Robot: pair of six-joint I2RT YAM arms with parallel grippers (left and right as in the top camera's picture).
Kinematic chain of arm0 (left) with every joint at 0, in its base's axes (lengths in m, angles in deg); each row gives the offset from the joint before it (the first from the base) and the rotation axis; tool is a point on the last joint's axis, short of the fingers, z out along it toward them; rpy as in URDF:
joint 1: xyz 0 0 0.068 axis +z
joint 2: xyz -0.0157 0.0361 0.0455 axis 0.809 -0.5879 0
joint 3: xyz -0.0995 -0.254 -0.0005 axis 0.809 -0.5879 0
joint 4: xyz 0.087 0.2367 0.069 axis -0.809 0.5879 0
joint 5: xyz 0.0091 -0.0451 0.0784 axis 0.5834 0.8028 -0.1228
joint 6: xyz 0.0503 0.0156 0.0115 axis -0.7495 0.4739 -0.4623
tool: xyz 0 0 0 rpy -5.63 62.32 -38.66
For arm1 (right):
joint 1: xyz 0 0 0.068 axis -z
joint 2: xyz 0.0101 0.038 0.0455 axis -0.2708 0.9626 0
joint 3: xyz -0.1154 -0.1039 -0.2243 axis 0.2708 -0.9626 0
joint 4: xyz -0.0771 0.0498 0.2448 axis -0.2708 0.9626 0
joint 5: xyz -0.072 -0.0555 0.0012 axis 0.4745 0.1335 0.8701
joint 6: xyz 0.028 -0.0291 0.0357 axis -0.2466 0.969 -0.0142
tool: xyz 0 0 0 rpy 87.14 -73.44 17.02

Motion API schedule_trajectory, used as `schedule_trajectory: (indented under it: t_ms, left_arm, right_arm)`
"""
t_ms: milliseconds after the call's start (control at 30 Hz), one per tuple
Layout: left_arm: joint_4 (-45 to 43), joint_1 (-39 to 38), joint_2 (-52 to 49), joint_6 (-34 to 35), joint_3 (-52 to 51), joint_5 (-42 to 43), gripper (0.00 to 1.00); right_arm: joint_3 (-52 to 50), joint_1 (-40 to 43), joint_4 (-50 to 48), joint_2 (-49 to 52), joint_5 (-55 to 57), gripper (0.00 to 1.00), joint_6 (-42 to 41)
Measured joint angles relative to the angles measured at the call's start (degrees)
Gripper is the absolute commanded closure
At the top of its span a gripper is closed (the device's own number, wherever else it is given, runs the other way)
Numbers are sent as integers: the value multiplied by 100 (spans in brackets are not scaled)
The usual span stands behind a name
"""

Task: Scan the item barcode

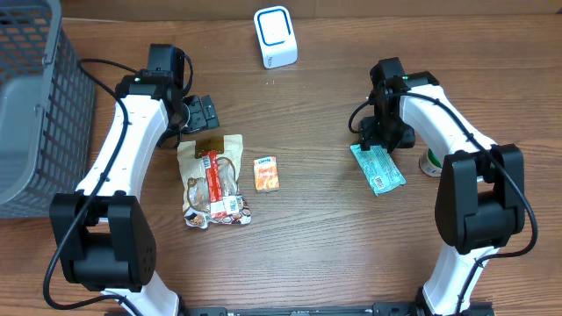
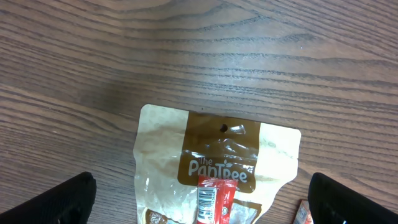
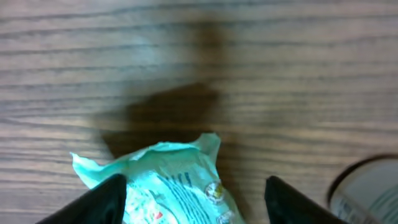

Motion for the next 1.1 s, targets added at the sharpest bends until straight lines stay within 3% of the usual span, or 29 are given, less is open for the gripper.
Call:
schedule_trajectory:
  t_ms: [100, 267, 467, 733, 1100]
  left_arm:
    - [0, 0, 0, 0, 0, 0, 0]
    - [0, 0, 0, 0, 0, 0, 0]
    - [0, 0, 0, 0, 0, 0, 0]
    - [0, 0, 0, 0, 0, 0, 0]
    - [0, 0, 0, 0, 0, 0, 0]
  right_arm:
    - [0, 0, -52, 0, -59, 25, -98]
    - [0, -2, -81, 0, -264, 11, -197]
    - [2, -4, 39, 0, -280, 14, -236]
    - [15, -4, 249, -162, -282, 41, -363]
    - [39, -7, 527, -367, -302, 52, -396]
